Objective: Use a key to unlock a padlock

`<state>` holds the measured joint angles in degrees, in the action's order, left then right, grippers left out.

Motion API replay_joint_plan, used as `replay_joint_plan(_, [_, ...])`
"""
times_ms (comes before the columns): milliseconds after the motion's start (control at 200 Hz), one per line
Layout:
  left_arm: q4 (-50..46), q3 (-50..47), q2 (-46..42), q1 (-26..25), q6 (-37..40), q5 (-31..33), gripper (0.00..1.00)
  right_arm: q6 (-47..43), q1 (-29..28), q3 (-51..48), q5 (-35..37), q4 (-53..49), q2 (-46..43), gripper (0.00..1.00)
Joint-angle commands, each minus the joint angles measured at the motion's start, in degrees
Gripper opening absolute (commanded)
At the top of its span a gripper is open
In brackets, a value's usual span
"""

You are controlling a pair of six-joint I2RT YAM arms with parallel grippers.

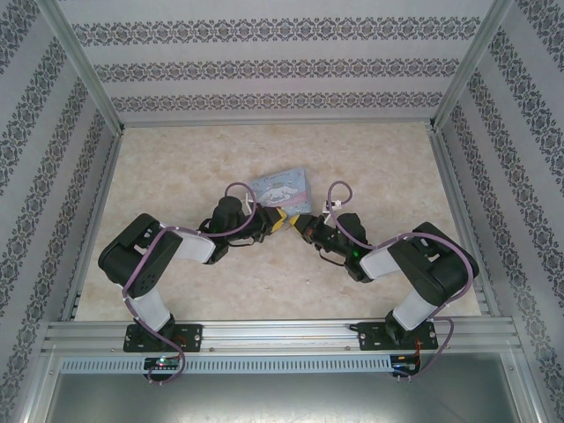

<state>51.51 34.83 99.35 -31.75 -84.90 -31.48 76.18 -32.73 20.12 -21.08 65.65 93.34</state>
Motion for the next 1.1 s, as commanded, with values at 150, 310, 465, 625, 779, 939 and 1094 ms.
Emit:
replay_joint_plan(150, [10.7,-0.9,-0.6,-0.4,-7.1,-4.5,0.00,-2.0,1.0,0.1,-3.6,8.6,-1.8,0.00])
replay_joint_plan(310, [10.2,-0.6,-1.4,-0.5,-7.2,-5.0,0.00,-2.0,1.8,0.2,-4.9,9.2,-1.2,0.00])
replay_joint_plan(465, [10.4,-0.3,-1.8,-0.4,-7.2,-5.1,0.00,-1.5,2.6,0.2,-6.0,10.0,-0.1,0.00])
replay_joint_plan(625, [10.5,-0.2,-2.1,-0.4,-7.0,-5.4,0.00,-1.5,3.7,0.3,-7.5,10.4,1.3,0.00])
replay_joint_plan(779, [10.2,0.3,-2.4,-0.5,-6.6,-6.0,0.00,-1.6,4.9,0.6,-8.7,10.2,3.0,0.00])
replay_joint_plan(939, [8.8,1.2,-3.0,-0.8,-5.2,-6.8,0.00,-1.7,5.4,1.7,-9.2,9.8,5.1,0.00])
replay_joint_plan(1094, [7.6,1.9,-3.8,-1.3,-4.1,-7.4,0.00,-1.9,5.5,3.6,-10.2,9.0,6.5,0.00])
